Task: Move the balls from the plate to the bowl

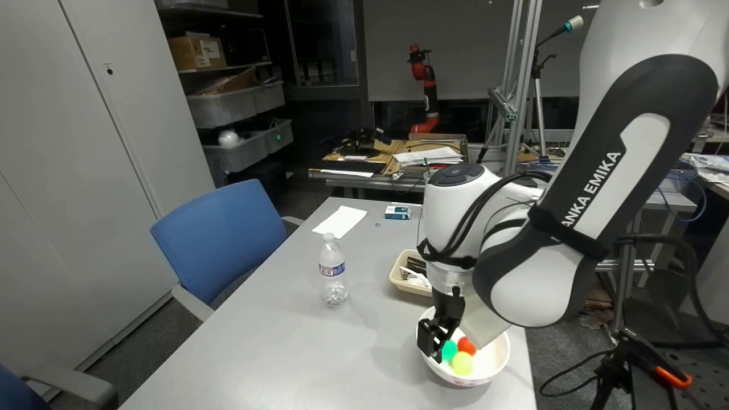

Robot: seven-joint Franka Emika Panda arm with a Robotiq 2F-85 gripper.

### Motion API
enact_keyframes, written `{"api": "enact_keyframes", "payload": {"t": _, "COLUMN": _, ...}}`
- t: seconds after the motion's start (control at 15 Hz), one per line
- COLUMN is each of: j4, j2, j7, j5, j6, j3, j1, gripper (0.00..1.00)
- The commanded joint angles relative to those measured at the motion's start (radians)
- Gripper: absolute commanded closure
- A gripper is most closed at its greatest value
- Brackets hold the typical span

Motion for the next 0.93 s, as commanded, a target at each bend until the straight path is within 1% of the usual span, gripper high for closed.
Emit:
{"api": "enact_keyframes", "payload": {"t": 0.0, "j4": 0.005, "j2": -0.001, "j7": -0.018, "j5": -0.004, "j6": 0.0, "j3": 0.019, "j1": -0.005, "gripper": 0.0}}
{"api": "enact_keyframes", "payload": {"t": 0.33, "j4": 0.004, "j2": -0.029, "j7": -0.06, "j5": -0.014, "j6": 0.002, "j3": 0.055, "j1": 0.006, "gripper": 0.0}}
{"api": "enact_keyframes", "payload": {"t": 0.87, "j4": -0.007, "j2": -0.044, "j7": -0.241, "j5": 0.102, "j6": 0.011, "j3": 0.228, "j1": -0.047, "gripper": 0.0}}
